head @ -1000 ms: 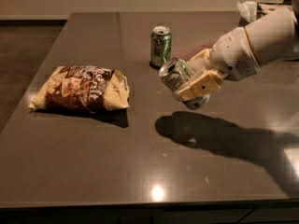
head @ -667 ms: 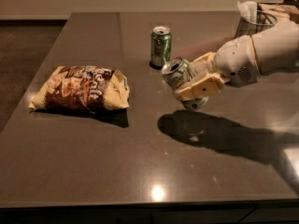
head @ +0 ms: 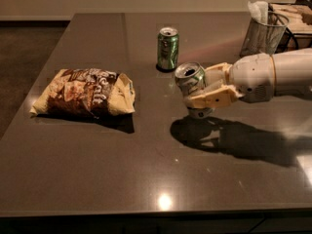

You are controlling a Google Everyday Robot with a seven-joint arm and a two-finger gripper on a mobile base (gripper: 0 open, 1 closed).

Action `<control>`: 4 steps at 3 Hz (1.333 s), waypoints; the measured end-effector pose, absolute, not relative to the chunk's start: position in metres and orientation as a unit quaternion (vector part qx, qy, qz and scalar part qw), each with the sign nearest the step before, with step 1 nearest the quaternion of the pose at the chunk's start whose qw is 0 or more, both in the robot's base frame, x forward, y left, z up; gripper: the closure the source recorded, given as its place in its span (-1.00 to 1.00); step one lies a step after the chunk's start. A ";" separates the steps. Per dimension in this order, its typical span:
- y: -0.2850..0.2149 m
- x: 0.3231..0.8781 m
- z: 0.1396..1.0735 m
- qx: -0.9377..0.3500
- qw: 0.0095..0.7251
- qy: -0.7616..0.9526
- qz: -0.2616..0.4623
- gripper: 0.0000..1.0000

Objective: Place 7up can upright

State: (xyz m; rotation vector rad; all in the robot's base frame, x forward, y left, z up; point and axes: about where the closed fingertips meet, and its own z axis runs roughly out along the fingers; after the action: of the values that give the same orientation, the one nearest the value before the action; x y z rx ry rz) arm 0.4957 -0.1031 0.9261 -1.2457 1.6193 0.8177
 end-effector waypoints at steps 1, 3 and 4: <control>-0.107 0.491 0.919 -0.495 0.471 0.635 0.361 1.00; -0.108 0.478 0.905 -0.486 0.486 0.618 0.382 1.00; -0.106 0.473 0.901 -0.477 0.496 0.620 0.377 1.00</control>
Offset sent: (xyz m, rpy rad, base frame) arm -0.0169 -0.0129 -0.0262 0.1751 -0.0048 0.0572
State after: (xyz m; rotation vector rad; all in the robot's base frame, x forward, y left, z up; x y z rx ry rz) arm 0.4734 -0.1057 0.9009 -1.1552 1.5014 0.9123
